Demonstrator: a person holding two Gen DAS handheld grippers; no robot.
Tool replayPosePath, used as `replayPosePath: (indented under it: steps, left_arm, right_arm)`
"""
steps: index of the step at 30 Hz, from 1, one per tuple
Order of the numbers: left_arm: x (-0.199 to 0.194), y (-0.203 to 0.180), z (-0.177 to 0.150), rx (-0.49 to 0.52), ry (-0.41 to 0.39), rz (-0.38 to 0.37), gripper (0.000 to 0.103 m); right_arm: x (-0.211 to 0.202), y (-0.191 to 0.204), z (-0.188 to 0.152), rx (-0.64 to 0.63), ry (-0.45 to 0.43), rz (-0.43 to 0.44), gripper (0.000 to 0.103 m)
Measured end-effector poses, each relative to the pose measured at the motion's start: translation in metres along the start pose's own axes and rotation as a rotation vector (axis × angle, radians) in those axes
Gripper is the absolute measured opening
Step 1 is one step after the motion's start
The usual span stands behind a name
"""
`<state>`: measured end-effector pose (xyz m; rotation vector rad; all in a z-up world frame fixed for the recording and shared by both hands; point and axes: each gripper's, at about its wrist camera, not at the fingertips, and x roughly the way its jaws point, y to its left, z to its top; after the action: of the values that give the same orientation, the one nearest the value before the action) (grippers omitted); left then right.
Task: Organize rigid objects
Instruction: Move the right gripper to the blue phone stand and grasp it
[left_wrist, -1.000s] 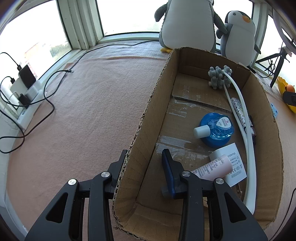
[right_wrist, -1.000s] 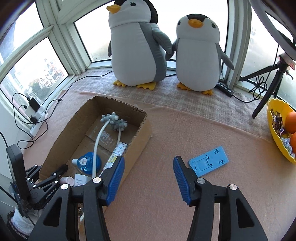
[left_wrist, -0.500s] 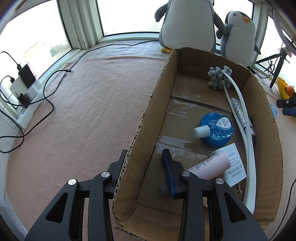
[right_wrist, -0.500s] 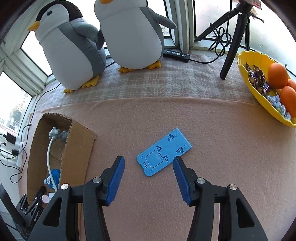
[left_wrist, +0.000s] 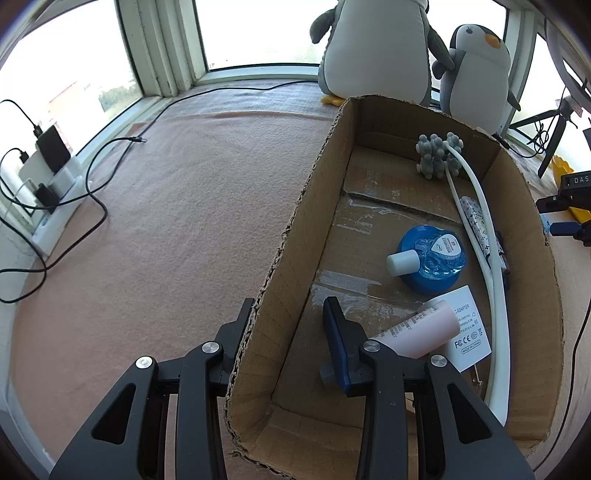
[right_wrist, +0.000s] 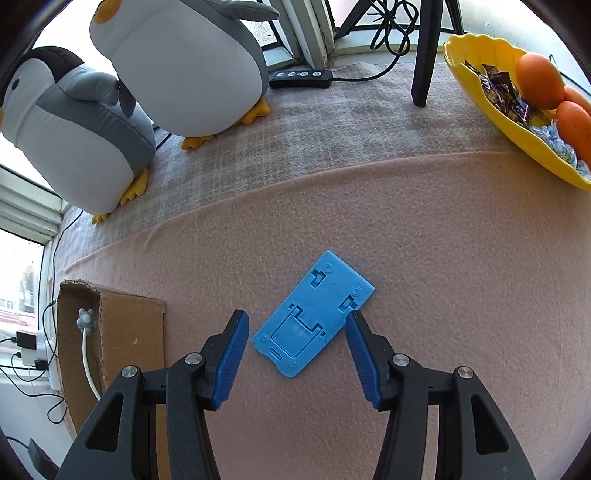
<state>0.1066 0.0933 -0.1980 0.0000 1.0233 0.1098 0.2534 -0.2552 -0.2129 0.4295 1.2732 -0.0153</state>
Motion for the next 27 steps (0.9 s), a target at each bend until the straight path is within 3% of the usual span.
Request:
replayPosePath:
  steps: [8,11,16,27]
  left_arm:
    - [0.000,0.001,0.000,-0.003,0.002,-0.007,0.035]
    - [0.000,0.001,-0.001,-0.004,0.000,-0.008,0.035]
    - [0.001,0.002,0.000,-0.006,0.000,-0.011,0.035]
    - [0.000,0.003,0.000,-0.007,0.001,-0.012,0.035]
  right_arm:
    - [0.005,0.002,0.010,0.006,0.010,-0.050,0.050]
    - [0.007,-0.005,0.008,0.039,0.039,-0.003,0.051]
    - [0.010,0.001,0.012,0.003,0.030,-0.030,0.051]
    - [0.028,0.060,0.005,-0.264,0.012,-0.148,0.049]
